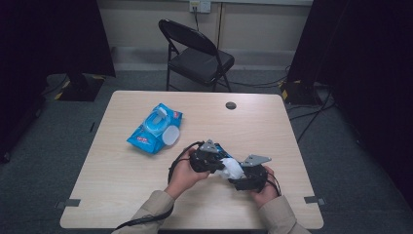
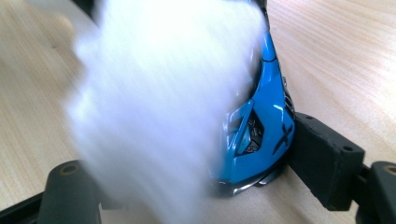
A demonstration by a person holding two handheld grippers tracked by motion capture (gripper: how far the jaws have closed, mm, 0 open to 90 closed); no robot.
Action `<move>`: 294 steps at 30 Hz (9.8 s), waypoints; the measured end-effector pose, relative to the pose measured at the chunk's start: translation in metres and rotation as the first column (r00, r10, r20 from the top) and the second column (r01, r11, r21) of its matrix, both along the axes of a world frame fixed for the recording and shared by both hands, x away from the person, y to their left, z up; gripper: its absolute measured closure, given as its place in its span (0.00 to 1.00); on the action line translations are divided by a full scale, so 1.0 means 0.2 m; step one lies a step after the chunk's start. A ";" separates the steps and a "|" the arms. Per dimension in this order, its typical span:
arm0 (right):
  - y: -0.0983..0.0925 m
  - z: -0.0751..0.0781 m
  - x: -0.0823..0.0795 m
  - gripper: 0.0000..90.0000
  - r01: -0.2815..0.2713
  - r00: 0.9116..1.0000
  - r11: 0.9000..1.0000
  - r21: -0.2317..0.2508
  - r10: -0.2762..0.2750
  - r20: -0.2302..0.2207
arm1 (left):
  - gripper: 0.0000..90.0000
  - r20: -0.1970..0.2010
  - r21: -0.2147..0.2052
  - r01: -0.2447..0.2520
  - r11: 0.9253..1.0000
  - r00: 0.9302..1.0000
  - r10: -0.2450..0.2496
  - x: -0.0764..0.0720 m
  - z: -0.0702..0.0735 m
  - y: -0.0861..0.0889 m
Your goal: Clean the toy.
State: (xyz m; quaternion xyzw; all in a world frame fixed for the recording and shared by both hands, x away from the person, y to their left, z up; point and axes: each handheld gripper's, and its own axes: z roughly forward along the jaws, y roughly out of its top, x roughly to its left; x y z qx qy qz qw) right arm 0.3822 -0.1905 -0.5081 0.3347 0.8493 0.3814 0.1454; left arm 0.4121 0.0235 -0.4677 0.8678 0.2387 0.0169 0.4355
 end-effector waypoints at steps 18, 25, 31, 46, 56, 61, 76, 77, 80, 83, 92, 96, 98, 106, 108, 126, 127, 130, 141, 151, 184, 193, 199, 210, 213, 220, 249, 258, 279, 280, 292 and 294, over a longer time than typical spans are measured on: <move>0.00 0.00 0.00 0.26 0.000 1.000 1.000 0.000 0.000 0.001 | 0.95 0.061 0.051 0.057 0.997 0.996 -0.060 -0.04 -0.06 -0.12; 0.00 0.00 0.00 0.26 -0.001 1.000 1.000 0.001 0.001 0.002 | 0.96 0.049 0.064 -0.004 0.998 0.999 0.001 0.01 -0.04 -0.02; 0.00 0.00 0.00 0.26 0.000 1.000 1.000 0.002 0.000 0.001 | 0.96 0.062 0.095 -0.065 0.993 0.996 0.059 0.08 -0.02 0.06; -0.01 0.00 -0.01 0.26 -0.001 1.000 1.000 0.002 0.001 0.001 | 0.96 0.029 0.076 -0.155 0.985 0.988 0.154 0.16 -0.02 0.17; -0.01 0.00 -0.01 0.26 -0.001 1.000 1.000 0.001 0.001 0.001 | 0.96 0.025 0.039 -0.172 0.984 0.985 0.171 0.17 -0.01 0.21; -0.01 0.00 -0.01 0.26 -0.002 1.000 1.000 0.001 0.002 0.001 | 0.96 0.043 0.048 -0.192 0.980 0.981 0.190 0.17 0.01 0.24; -0.01 0.00 -0.01 0.26 -0.002 1.000 1.000 0.001 0.002 0.000 | 0.96 0.066 -0.027 -0.186 0.982 0.980 0.187 0.17 0.14 0.30; -0.01 0.00 -0.01 0.26 -0.002 1.000 1.000 0.001 0.002 0.000 | 0.96 0.066 -0.027 -0.186 0.982 0.980 0.187 0.17 0.14 0.30; -0.01 0.00 -0.01 0.26 -0.002 1.000 1.000 0.002 0.002 0.001 | 0.95 0.081 -0.023 -0.158 0.987 0.984 0.159 0.14 0.18 0.26; -0.01 0.00 -0.01 0.26 -0.002 1.000 1.000 0.001 0.002 0.001 | 0.95 0.087 0.006 -0.122 0.992 0.989 0.121 0.12 0.17 0.20; -0.01 0.00 -0.01 0.26 -0.002 1.000 1.000 0.001 0.002 0.001 | 0.87 0.060 0.025 -0.049 0.998 0.997 0.048 0.07 0.09 0.02; -0.01 0.00 -0.01 0.26 -0.003 1.000 1.000 0.001 0.003 0.002 | 0.74 0.065 0.041 -0.031 0.999 0.997 0.028 0.05 0.07 -0.05; -0.01 0.00 -0.01 0.26 -0.003 1.000 1.000 0.001 0.003 0.002 | 0.70 0.064 0.027 -0.024 0.999 0.998 0.023 0.04 0.06 -0.08; -0.01 0.00 -0.01 0.26 -0.003 1.000 1.000 0.000 0.003 0.002 | 0.62 0.101 0.043 0.003 0.999 0.995 -0.007 0.03 -0.02 -0.17; -0.01 0.00 -0.01 0.26 -0.004 1.000 1.000 0.000 0.004 0.002 | 0.62 0.128 0.052 0.009 0.999 0.992 -0.015 0.02 -0.03 -0.17; -0.01 0.00 -0.01 0.26 -0.004 1.000 1.000 0.000 0.004 0.002 | 0.97 0.075 0.048 0.039 0.998 0.996 -0.043 0.05 -0.05 -0.20; -0.01 0.00 -0.01 0.26 -0.004 1.000 1.000 0.000 0.004 0.003 | 0.97 0.068 0.042 0.043 0.998 0.997 -0.045 0.05 -0.05 -0.21; -0.01 0.00 -0.01 0.26 -0.004 1.000 1.000 0.000 0.004 0.003 | 0.97 0.055 0.037 0.043 0.998 0.997 -0.045 0.06 -0.06 -0.22; -0.01 0.00 -0.01 0.26 -0.004 1.000 1.000 0.000 0.004 0.003 | 0.97 0.058 0.039 0.003 0.999 0.998 -0.005 0.11 -0.04 -0.20; -0.01 0.00 -0.01 0.26 -0.004 1.000 1.000 0.001 0.004 0.002 | 0.97 0.064 0.019 -0.030 0.999 0.998 0.029 0.15 -0.04 -0.15; -0.01 0.00 -0.01 0.26 -0.004 1.000 1.000 0.001 0.004 0.002 | 0.97 0.084 0.061 -0.210 0.976 0.975 0.205 0.27 -0.01 0.19; -0.01 0.00 -0.01 0.26 -0.004 1.000 1.000 0.001 0.004 0.002 | 0.97 0.080 -0.035 -0.198 0.980 0.976 0.200 0.22 0.11 0.24; -0.01 0.00 -0.01 0.26 -0.004 1.000 1.000 0.001 0.004 0.002 | 0.97 0.105 -0.074 -0.147 0.986 0.982 0.155 0.17 0.20 0.20; -0.01 0.00 -0.01 0.26 -0.004 1.000 1.000 0.001 0.004 0.002 | 0.97 0.118 -0.102 -0.095 0.990 0.987 0.107 0.08 0.26 0.19; -0.01 0.00 -0.01 0.26 -0.003 1.000 1.000 0.001 0.003 0.002 | 0.97 0.109 -0.099 -0.076 0.992 0.990 0.086 0.06 0.24 0.16; -0.01 0.00 -0.01 0.26 -0.003 1.000 1.000 0.001 0.003 0.002 | 0.97 0.081 -0.043 -0.023 0.999 0.996 0.026 0.03 0.13 0.04; -0.01 0.00 -0.01 0.26 -0.004 1.000 1.000 0.001 0.004 0.002 | 0.95 0.064 0.029 0.049 0.998 0.997 -0.051 0.02 -0.06 -0.16; -0.01 0.00 -0.01 0.26 -0.004 1.000 1.000 0.001 0.004 0.002 | 0.96 0.059 0.010 0.028 1.000 0.998 -0.028 0.07 -0.05 -0.11; -0.01 0.00 -0.01 0.26 -0.003 1.000 1.000 0.002 0.003 0.002 | 0.95 0.060 0.005 -0.128 0.992 0.990 0.128 0.19 -0.04 0.08; -0.01 0.00 -0.01 0.26 -0.003 1.000 1.000 0.002 0.003 0.002 | 0.95 0.067 0.008 -0.136 0.991 0.989 0.135 0.20 -0.04 0.09; -0.01 0.00 -0.01 0.26 -0.003 1.000 1.000 0.002 0.003 0.002 | 0.95 0.089 0.037 -0.175 0.984 0.981 0.172 0.24 -0.04 0.18; -0.01 0.00 -0.01 0.26 -0.003 1.000 1.000 0.002 0.003 0.002 | 0.95 0.088 0.036 -0.178 0.983 0.981 0.174 0.24 -0.04 0.19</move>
